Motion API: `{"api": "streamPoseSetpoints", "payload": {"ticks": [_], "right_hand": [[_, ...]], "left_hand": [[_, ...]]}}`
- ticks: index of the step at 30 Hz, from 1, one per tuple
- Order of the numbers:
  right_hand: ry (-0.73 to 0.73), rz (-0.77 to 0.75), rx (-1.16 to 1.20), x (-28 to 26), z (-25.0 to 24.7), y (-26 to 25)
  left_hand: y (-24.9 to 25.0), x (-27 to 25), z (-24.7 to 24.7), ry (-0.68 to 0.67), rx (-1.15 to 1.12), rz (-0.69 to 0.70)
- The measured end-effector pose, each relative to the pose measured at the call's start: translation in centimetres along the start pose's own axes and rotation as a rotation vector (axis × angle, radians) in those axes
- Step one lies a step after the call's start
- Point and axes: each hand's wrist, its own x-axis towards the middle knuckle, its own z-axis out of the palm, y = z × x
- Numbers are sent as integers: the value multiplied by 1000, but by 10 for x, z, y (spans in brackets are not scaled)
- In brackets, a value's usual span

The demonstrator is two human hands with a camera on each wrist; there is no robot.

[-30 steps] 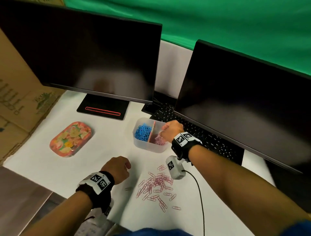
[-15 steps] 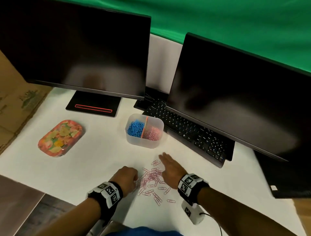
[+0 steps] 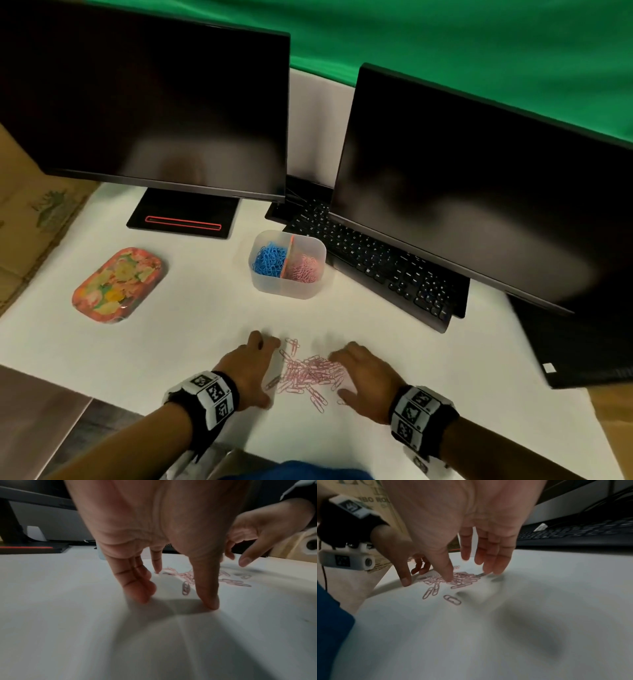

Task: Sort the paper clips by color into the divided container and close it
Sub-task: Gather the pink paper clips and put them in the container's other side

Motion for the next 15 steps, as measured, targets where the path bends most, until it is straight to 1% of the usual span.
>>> {"api": "streamPoseSetpoints", "payload": {"ticks": [1,4,5,6,8,11,15], "right_hand": [[-33,30,-1,-6,-3,2],[-306,24,6,-18,3,-7],[-367,16,41,-18,9,-14],[-384,14,86,-16,13,-20],[-346,32,154,-4,18,-30],[-259,84,179,18,15,-38],[-116,162,182,35,5,-34]], "left_hand": [[2,0,1,-17,-19,8],[9,5,5,-12,-92,25],[12,7,6,-2,-108,26],[15,9,7,8,-125,25],[21,13,9,20,-156,21],[27,16,9,48,-217,19],[24,18,6,91,-272,20]]}}
